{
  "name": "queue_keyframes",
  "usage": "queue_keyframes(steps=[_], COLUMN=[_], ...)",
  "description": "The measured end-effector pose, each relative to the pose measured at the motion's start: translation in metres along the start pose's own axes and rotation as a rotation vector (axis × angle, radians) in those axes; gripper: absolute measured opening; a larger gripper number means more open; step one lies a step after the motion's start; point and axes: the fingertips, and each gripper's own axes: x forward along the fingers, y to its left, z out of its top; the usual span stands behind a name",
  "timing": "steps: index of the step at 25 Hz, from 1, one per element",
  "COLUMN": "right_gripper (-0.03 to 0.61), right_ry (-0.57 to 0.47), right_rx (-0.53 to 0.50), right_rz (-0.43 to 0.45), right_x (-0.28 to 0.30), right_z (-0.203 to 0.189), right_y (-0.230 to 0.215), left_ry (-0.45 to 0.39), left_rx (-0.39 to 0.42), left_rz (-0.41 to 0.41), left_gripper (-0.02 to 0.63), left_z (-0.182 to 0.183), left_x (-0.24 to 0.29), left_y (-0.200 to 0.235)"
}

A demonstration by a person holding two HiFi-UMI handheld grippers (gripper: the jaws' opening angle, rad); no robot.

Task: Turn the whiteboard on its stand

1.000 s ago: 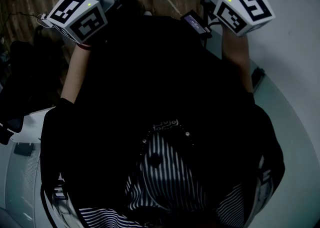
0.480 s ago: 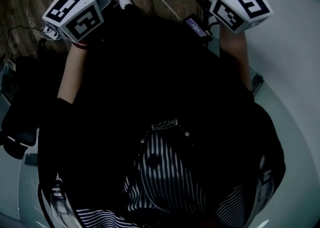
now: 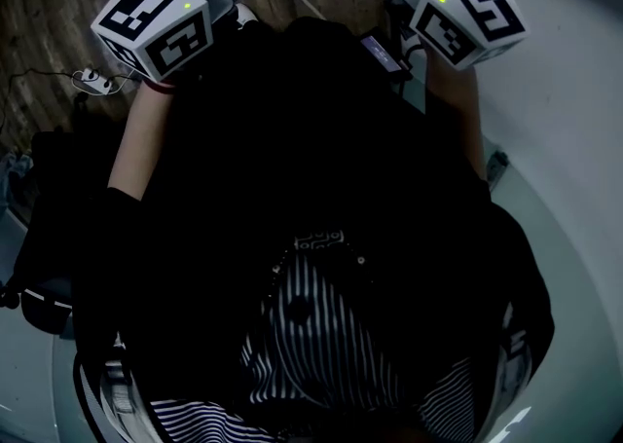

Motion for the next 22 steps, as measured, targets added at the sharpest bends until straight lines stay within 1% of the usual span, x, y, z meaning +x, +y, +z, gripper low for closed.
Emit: queue_keyframes(steps=[6, 8, 11, 16, 19, 22], right_gripper=[0.0, 0.0, 0.0, 0.0, 0.0, 0.0], right_ry=[0.026, 0.023, 0.019, -0.021, -0.029, -0.029], right_rx=[0.003, 0.018, 0.022, 0.017, 0.012, 0.016], right_rz=[-0.047, -0.058, -0.069, -0.054, -0.047, -0.025], right_x=[0.008, 0.002, -0.004, -0.022, -0.032, -0.034], right_z=[-0.003, -0.008, -0.005, 0.004, 0.013, 0.012], right_y=[-0.014, -0.024, -0.04, -0.065, -0.08, -0.098], left_ry=[-0.007, 0.004, 0.017, 0.001, -0.02, -0.02], left_rx=[-0.034, -0.026, 0.0, 0.042, 0.042, 0.047], left_rz=[-0.011, -0.022, -0.033, -0.021, -0.011, -0.001], left_gripper=[0.002, 0.001, 0.002, 0.002, 0.002, 0.002], left_z=[0.0, -0.002, 0.004, 0.028, 0.041, 0.047], left_x=[0.007, 0.018, 0.034, 0.069, 0.093, 0.12], left_y=[0.02, 0.017, 0.014, 0.003, -0.002, 0.002])
